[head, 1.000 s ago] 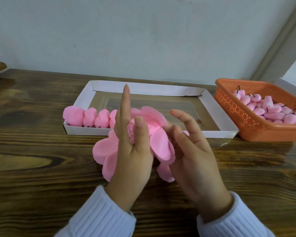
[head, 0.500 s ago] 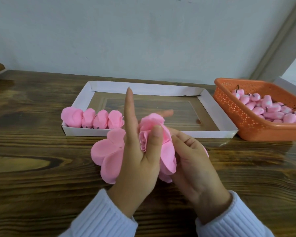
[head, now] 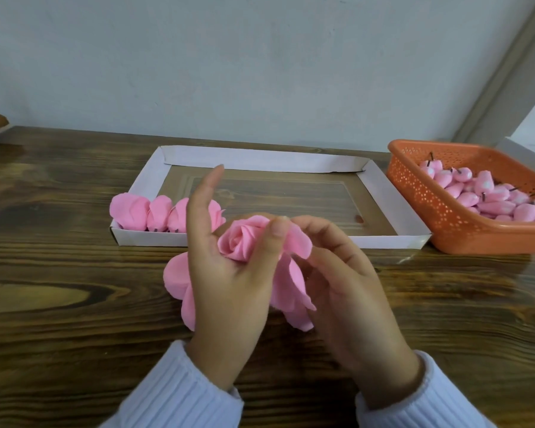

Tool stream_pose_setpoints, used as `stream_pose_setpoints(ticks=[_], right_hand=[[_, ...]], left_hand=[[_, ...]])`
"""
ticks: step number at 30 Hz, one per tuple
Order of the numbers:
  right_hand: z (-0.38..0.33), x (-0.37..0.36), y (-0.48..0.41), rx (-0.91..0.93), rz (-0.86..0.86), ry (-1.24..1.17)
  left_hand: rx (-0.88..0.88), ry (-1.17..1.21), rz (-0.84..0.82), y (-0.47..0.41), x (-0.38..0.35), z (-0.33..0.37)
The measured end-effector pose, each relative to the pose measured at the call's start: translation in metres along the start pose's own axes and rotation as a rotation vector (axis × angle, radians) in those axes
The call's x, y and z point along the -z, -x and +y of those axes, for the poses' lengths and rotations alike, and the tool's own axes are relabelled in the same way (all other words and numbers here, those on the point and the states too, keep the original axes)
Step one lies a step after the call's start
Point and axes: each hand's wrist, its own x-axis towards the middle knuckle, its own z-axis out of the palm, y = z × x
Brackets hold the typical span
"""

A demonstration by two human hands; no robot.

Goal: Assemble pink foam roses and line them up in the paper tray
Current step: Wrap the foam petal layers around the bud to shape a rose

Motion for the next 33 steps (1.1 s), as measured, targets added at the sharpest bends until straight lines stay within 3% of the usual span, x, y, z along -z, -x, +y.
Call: stream_pose_setpoints(ticks=[3,6,11,14,19,22,24,26,33], right_hand=[[0.002,0.001,0.003,0.115,0.017,0.231],[0.002,-0.004,0.007,0.185,-0.084,0.319],[0.003,-0.004,0.004,0.185,-0.129,0.275],[0.005,-0.003,0.002,0.205,-0.139,0.230],[0.004,0.001,-0.001,0.136,-0.179,0.012],[0.001,0.004,-0.002,0.078,-0.193,-0.075],[-0.001,0.006,-0.003,0.037,-0.196,-0.040],[-0.002,0.007,-0.002,-0.007,-0.230,0.002],[-0.001,0.009,-0.001,-0.073,-0.202,0.044]], left_hand=[[-0.013,0.003,-0.005,0.000,0.000,-0.003],[-0.004,0.013,-0.008,-0.001,-0.001,0.000],[0.009,0.038,-0.064,0.000,-0.003,0.010],[0.109,0.210,-0.109,0.000,-0.002,0.015],[0.248,0.261,-0.260,-0.007,0.006,0.013],[0.363,0.200,-0.473,-0.018,0.014,0.009],[0.398,0.174,-0.663,-0.022,0.018,0.007],[0.432,0.181,-0.748,-0.023,0.021,0.007],[0.386,0.241,-0.734,-0.025,0.019,0.010]])
